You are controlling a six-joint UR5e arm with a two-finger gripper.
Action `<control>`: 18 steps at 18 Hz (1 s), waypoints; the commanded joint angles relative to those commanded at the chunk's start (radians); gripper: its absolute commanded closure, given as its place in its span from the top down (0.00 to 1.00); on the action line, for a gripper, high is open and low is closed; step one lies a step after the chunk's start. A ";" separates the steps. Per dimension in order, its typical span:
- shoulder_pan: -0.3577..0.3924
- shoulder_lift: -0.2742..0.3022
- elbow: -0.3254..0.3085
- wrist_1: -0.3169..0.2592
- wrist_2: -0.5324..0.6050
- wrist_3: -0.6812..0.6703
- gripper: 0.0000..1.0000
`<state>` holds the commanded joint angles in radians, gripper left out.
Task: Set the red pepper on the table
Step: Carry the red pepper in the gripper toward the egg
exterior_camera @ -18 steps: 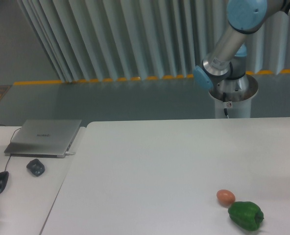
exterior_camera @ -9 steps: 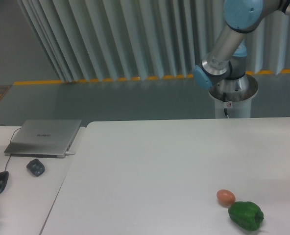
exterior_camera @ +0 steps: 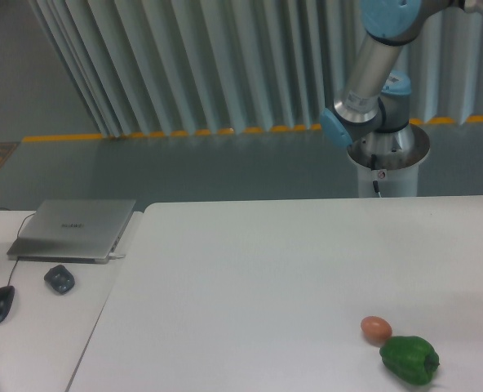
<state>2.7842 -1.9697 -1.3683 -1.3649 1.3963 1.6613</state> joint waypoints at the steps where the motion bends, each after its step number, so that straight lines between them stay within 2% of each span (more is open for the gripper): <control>1: -0.011 0.008 0.000 -0.023 -0.026 -0.006 0.28; 4: -0.057 0.025 -0.002 -0.065 -0.063 -0.047 0.28; 9: -0.143 0.038 -0.009 -0.059 -0.079 -0.250 0.28; 10: -0.159 0.038 -0.011 -0.051 -0.077 -0.282 0.29; 12: -0.204 0.038 -0.021 -0.001 -0.074 -0.424 0.31; 14: -0.238 0.038 -0.079 0.091 -0.033 -0.454 0.31; 18: -0.310 0.026 -0.100 0.106 0.131 -0.465 0.31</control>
<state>2.4745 -1.9435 -1.4680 -1.2594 1.5275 1.1965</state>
